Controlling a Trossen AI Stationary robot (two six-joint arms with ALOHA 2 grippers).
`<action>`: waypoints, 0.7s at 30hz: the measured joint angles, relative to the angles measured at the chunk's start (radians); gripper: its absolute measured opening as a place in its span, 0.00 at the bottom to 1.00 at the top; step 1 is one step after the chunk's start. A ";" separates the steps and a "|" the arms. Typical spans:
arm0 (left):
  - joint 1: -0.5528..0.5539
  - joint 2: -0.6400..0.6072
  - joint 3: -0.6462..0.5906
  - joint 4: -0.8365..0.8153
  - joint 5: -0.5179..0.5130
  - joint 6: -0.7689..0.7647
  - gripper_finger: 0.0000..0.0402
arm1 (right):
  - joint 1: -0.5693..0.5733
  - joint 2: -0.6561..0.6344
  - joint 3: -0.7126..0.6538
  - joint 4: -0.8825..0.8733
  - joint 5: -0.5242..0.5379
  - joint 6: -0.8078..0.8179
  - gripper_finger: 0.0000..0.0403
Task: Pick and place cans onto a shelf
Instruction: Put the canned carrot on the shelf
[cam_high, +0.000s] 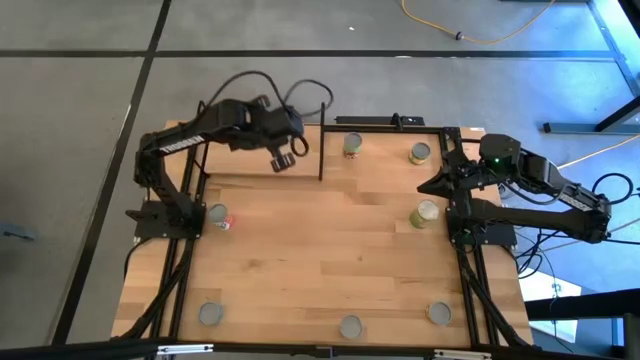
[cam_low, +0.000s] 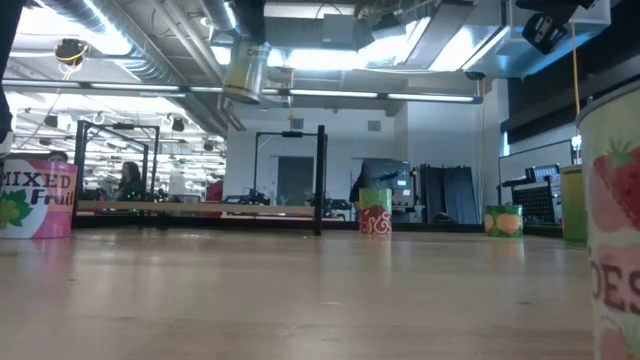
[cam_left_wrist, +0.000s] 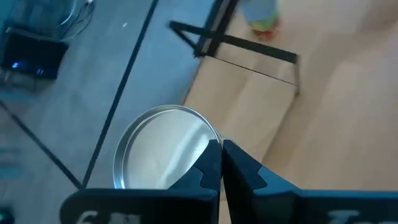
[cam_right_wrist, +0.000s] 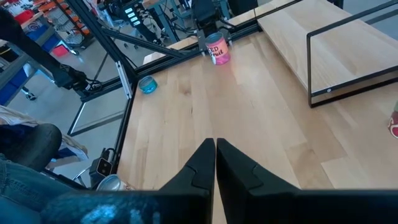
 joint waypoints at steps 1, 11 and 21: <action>0.020 -0.007 -0.001 -0.005 0.003 -0.011 0.00 | 0.000 0.000 0.000 0.000 0.000 0.000 0.05; 0.208 -0.101 -0.061 -0.087 -0.036 -0.176 0.00 | 0.000 0.000 0.000 0.000 0.000 0.000 0.05; 0.298 -0.289 -0.415 0.083 -0.053 -0.279 0.00 | 0.000 0.000 0.000 0.000 0.000 0.000 0.05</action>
